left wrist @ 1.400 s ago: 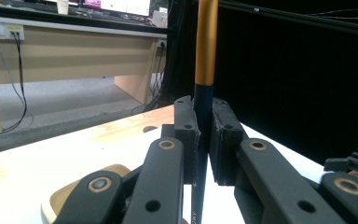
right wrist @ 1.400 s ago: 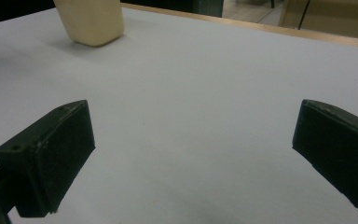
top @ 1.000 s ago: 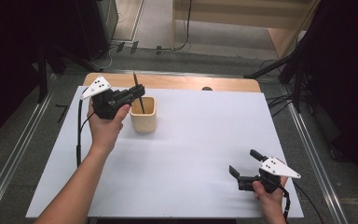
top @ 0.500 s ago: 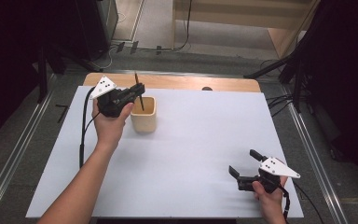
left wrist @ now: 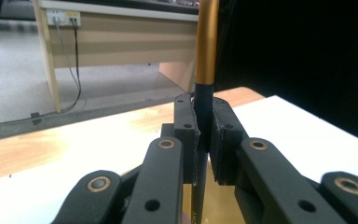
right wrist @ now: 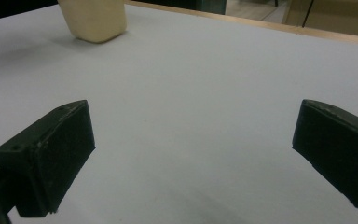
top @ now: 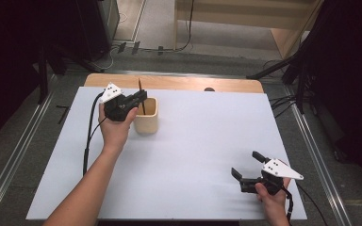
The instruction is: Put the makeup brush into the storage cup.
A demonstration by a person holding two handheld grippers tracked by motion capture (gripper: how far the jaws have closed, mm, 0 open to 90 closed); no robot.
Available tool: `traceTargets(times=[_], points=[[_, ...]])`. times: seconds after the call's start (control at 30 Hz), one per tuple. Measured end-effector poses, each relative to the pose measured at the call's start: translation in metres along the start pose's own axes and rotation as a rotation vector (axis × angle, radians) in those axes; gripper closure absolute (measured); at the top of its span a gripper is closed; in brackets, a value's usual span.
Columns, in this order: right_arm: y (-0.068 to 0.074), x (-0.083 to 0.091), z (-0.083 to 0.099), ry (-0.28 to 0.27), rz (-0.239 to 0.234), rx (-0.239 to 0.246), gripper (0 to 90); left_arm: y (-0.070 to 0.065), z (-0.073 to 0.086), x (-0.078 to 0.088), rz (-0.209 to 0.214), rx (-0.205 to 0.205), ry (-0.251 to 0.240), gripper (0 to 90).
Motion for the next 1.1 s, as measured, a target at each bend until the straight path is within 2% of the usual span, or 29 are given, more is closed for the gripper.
traceTargets(times=[0.17,0.43,0.67,0.7,0.73,0.77,0.8,0.87,0.93,0.97,1.0,1.07,1.1], points=[[0.001,-0.001,0.0,0.001,-0.003,0.002,0.0,0.0,0.007,-0.001,-0.009,-0.021,0.025,84.1],[0.001,-0.002,0.001,0.008,-0.005,0.001,0.0,0.0,0.02,-0.003,-0.008,-0.025,0.056,84.0],[0.001,-0.002,0.001,0.008,-0.005,-0.001,0.0,0.0,0.025,-0.003,0.016,-0.022,0.069,81.1],[0.001,-0.002,0.001,0.007,-0.005,0.0,0.0,0.0,0.025,-0.002,0.011,-0.025,0.07,78.0],[0.001,-0.002,0.001,0.006,-0.005,0.0,0.0,0.0,0.024,-0.002,0.008,-0.026,0.067,67.6],[0.001,-0.002,0.001,0.006,-0.005,0.0,0.0,0.0,0.022,0.0,0.017,-0.027,0.056,67.6],[0.001,-0.002,0.001,0.007,-0.006,0.0,0.0,-0.001,0.021,0.001,0.027,-0.029,0.045,62.7],[0.001,-0.002,0.001,0.005,-0.005,0.0,0.0,-0.001,0.019,0.004,0.016,-0.033,0.049,46.3],[0.001,-0.002,0.001,0.003,-0.006,0.002,0.0,-0.001,0.018,0.008,0.031,-0.017,0.062,30.7],[0.001,-0.002,0.001,0.001,-0.006,0.002,0.0,-0.001,0.017,0.01,0.046,-0.011,0.066,24.7],[0.001,-0.002,0.001,0.0,-0.006,0.003,0.0,-0.001,0.015,0.015,0.068,-0.007,0.061,14.6],[0.001,-0.002,0.001,0.0,-0.006,0.002,0.0,-0.002,0.014,0.017,0.084,-0.013,0.055,12.3],[0.001,-0.002,0.001,-0.001,-0.006,0.002,0.0,-0.003,0.013,0.019,0.091,-0.015,0.05,8.2]])
Point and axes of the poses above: each handheld gripper's, and its own axes: x roughly backward along the jaws, z roughly out of its underside, y roughly to its left, the point moved 6 cm from there along -x, roughly forward along the jaws, and after that the axes turned 5 degrees about -z, right-handed, at the moved point
